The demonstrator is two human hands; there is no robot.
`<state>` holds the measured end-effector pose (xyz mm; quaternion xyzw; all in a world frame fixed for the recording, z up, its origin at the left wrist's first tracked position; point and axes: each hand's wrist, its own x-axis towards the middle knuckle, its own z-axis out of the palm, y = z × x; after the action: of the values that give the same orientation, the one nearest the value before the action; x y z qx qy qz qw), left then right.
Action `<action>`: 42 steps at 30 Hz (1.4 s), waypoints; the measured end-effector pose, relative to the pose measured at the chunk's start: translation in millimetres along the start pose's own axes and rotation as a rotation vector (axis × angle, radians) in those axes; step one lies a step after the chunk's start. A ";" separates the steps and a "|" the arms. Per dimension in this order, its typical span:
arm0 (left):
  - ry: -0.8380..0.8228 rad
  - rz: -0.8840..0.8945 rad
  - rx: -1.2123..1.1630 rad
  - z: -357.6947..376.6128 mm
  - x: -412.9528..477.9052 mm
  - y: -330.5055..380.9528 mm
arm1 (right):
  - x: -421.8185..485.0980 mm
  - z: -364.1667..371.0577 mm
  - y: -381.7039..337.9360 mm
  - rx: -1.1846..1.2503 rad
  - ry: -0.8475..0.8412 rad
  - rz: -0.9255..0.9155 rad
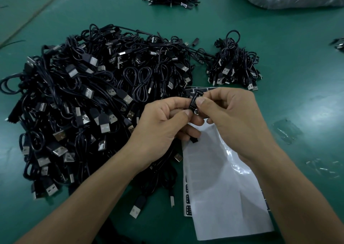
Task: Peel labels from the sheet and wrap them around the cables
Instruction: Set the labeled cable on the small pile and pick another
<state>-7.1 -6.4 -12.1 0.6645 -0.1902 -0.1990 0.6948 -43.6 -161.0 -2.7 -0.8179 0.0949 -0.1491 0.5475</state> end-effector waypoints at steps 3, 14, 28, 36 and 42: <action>0.003 0.003 -0.001 0.3 -0.1 -0.3 | -0.6 0.7 -0.2 -0.006 0.011 -0.009; 0.012 0.014 0.005 -0.4 0.0 -1.8 | -0.6 3.6 2.8 -0.057 0.068 -0.053; 0.142 0.056 0.013 2.9 1.2 -7.7 | -8.8 5.3 -10.1 -0.142 0.122 -0.087; 0.141 0.088 0.033 1.1 0.3 -7.3 | -1.5 -2.8 -3.1 -0.142 0.160 -0.056; 0.118 0.098 0.037 0.3 -0.3 -5.4 | -0.6 1.6 1.9 0.040 0.040 -0.069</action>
<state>-7.6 -6.7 -17.4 0.6775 -0.1849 -0.1219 0.7014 -43.6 -160.1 -5.1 -0.8065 0.0747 -0.1859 0.5562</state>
